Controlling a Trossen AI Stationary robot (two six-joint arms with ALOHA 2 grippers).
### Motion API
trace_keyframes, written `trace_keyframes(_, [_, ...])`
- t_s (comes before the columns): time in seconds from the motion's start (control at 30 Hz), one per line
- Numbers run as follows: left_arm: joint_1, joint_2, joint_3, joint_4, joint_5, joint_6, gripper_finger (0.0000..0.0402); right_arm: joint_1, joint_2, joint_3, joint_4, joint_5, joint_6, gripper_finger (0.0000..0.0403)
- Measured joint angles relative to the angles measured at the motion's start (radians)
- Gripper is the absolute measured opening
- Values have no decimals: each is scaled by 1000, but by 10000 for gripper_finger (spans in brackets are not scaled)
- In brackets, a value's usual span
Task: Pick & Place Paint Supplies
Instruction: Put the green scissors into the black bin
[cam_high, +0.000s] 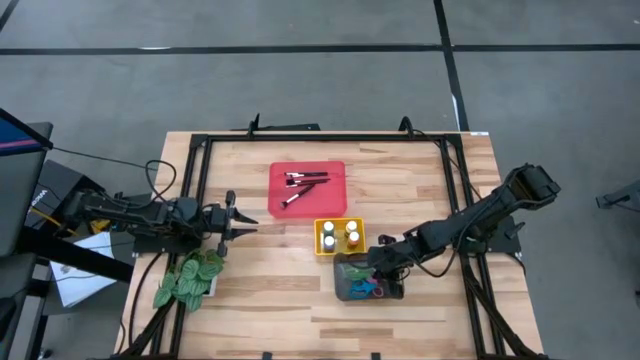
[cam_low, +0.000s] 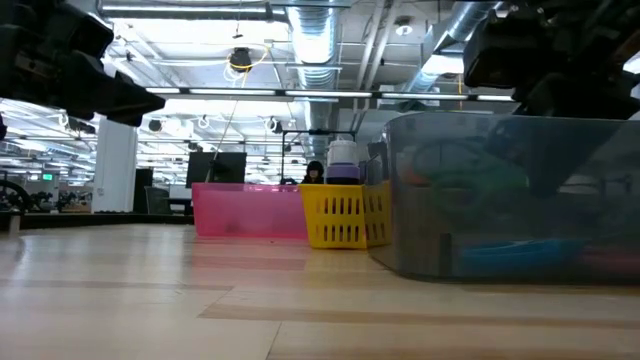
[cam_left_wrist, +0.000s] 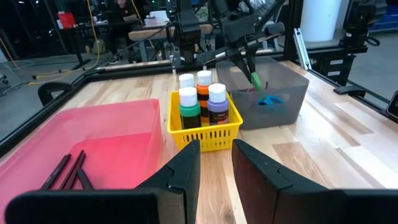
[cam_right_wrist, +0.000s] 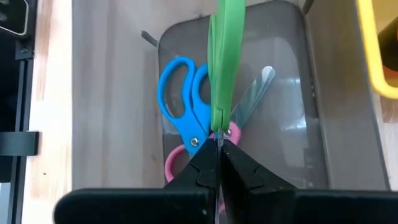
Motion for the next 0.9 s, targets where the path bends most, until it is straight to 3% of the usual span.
trace_keyframes(0.67, [0,5,0,6,1,0,85,30,0,0,12,31,45,2])
trace_keyframes(0.9, [0,5,0,6,4,0,85,28,0,0,13,49,53,40])
